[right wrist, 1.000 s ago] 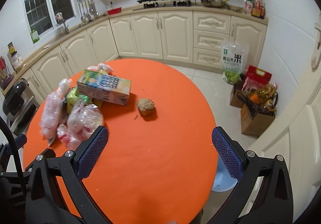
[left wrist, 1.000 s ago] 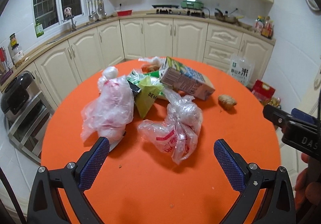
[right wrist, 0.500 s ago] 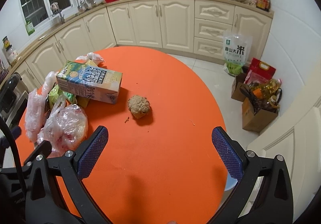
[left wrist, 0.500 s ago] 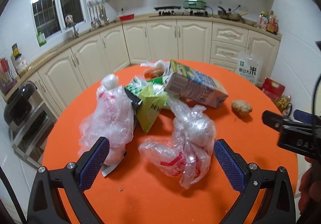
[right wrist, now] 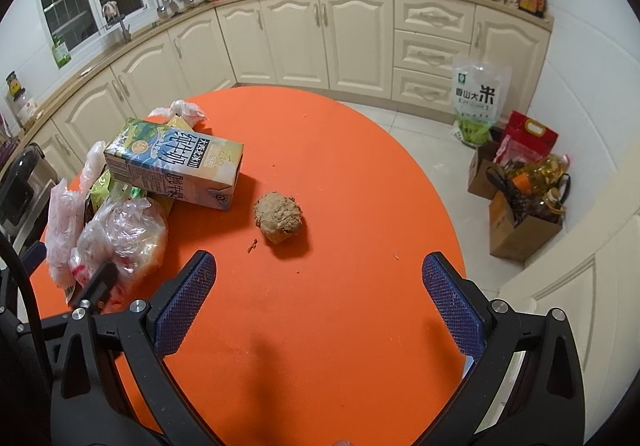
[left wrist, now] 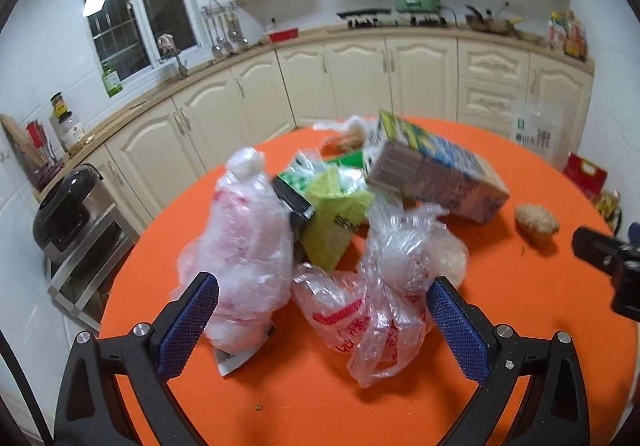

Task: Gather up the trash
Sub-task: 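Grasp the clear plastic bag with the left tool while the right tool grasps the brown lump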

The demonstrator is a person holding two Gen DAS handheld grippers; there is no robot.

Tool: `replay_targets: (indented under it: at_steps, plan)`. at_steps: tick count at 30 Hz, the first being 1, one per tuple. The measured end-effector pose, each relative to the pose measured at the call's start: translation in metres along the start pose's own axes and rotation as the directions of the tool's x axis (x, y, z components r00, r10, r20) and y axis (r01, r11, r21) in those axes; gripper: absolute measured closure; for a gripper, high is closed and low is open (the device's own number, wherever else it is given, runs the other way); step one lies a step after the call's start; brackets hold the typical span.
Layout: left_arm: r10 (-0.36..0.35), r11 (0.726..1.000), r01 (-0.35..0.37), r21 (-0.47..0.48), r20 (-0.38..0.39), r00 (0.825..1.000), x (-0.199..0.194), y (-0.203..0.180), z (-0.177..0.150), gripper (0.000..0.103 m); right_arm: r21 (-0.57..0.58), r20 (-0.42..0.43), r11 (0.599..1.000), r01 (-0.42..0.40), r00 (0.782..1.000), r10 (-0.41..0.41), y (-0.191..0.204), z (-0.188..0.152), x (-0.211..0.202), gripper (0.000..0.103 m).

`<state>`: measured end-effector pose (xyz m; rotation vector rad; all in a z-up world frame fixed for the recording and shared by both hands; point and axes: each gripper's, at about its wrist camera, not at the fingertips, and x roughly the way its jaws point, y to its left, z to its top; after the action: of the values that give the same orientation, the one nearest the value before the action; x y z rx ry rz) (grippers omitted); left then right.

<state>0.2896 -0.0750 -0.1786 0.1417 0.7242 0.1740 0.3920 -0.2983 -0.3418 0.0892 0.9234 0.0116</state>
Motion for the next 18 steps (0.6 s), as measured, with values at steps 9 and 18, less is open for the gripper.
replay_targets:
  at_steps: [9,18]
  plan:
    - [-0.094,0.995,0.093,-0.021,-0.056,0.994,0.006,0.008,-0.001,0.018,0.003,-0.005,1.0,-0.003,1.0,0.003,-0.002,0.004,0.005,0.0]
    - [-0.192,0.981,0.189,-0.04,-0.086,0.978,0.001,0.016,0.005,0.056,-0.003,-0.011,1.0,-0.002,1.0,0.002,-0.003,0.009,0.009,0.0]
